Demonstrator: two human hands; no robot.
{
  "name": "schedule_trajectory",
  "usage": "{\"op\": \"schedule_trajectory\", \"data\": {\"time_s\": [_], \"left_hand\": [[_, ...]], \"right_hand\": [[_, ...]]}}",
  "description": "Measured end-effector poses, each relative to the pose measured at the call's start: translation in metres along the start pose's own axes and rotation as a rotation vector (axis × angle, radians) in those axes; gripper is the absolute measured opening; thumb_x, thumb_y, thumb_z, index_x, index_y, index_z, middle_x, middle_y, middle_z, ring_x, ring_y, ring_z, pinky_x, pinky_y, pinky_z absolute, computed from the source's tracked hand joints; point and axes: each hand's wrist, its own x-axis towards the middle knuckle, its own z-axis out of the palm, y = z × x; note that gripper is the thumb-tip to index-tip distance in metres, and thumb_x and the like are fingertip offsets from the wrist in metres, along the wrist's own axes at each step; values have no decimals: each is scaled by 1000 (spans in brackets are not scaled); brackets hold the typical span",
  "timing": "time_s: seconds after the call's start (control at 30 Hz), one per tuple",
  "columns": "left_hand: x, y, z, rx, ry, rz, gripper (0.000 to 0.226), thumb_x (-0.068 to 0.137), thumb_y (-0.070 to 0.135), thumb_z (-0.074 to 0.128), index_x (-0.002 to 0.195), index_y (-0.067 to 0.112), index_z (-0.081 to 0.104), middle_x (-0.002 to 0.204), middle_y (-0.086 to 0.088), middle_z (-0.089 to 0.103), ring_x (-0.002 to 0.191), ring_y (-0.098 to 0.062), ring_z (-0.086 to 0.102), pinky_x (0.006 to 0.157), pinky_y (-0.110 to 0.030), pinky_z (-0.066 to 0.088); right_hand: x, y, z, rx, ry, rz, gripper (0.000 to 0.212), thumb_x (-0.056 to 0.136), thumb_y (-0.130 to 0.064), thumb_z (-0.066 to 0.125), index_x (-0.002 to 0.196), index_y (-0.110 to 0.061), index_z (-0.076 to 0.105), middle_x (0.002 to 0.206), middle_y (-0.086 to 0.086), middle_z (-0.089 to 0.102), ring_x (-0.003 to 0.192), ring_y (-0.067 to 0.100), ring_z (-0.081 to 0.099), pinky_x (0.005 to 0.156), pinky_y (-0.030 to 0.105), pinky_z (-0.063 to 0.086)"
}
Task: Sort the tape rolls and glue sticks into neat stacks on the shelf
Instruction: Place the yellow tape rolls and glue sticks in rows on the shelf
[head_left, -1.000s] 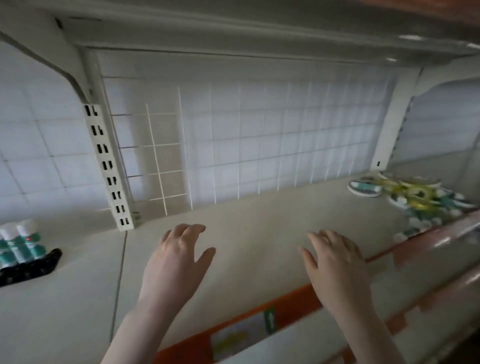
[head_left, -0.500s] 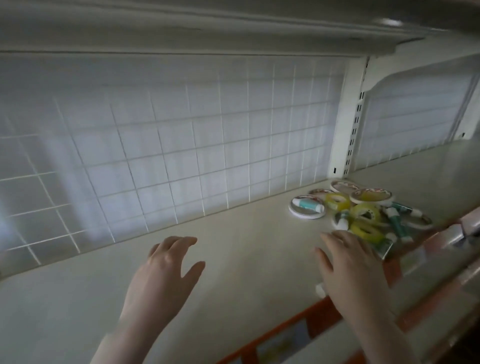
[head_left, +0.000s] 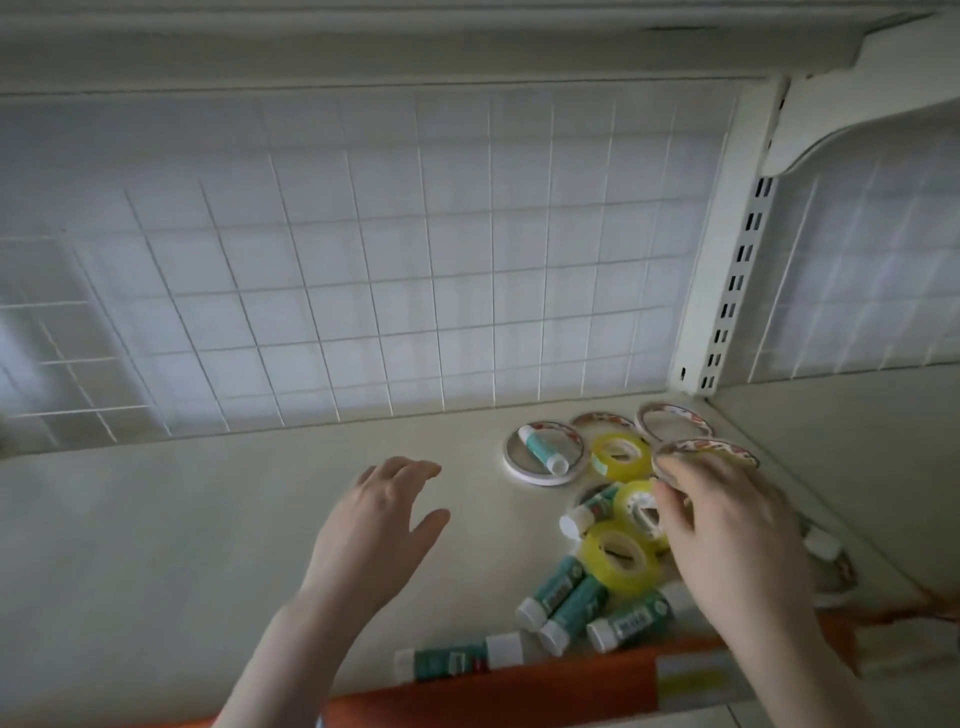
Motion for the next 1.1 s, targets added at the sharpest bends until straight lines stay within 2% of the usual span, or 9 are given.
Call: {"op": "schedule_trajectory", "data": {"time_s": [0.37,0.57,0.7,0.83,0.93,1.0,1.1], "left_hand": [[53,27,29,41,-130,56,43,91,39,53,132,27,48,131,8,50,121,-13,45,96,-28,39],[94,56,47,-27,-173,-55,31,93,36,48,119,22,59,116,1,62,104,-21,57,85,-32,46],[110,70,64,35,-224,-125,30,91,38,47,108,19,63,105,-3,65,96,-26,59,74,-31,46],[117,82,71,82,-238,-178,26,88,34,48,99,15,63,98,-4,65,90,-26,58,64,-28,41],[123,88,71,117,-250,-222,20,84,29,49,94,15,59,98,-4,63,89,-26,56,63,-26,38],[127,92,70,136,-277,-245,11,82,28,52,85,18,55,91,-2,60,81,-24,53,60,-25,36],[130,98,69,125,-308,-288,9,81,28,57,82,19,54,83,1,54,80,-23,52,60,-24,36]], "right_hand": [[13,32,10,85,25,-32,17,73,-8,73,90,-3,72,84,12,69,78,34,64,70,46,54],[12,43,10,30,-17,8,24,73,-11,75,95,-4,72,90,12,70,82,32,66,74,44,52],[9,50,10,12,-31,36,25,73,-15,74,96,-7,71,92,10,70,84,30,66,75,43,51],[7,53,6,17,-8,49,25,71,-13,76,95,-7,72,91,9,71,83,30,66,72,42,52],[6,53,6,15,0,53,25,70,-13,77,93,-7,72,89,9,70,80,28,66,69,41,52],[7,53,6,19,6,55,24,70,-13,77,92,-7,72,88,9,70,79,29,66,69,40,52],[8,50,8,23,21,48,23,69,-12,78,90,-6,72,86,10,70,77,29,66,69,39,53]]}}
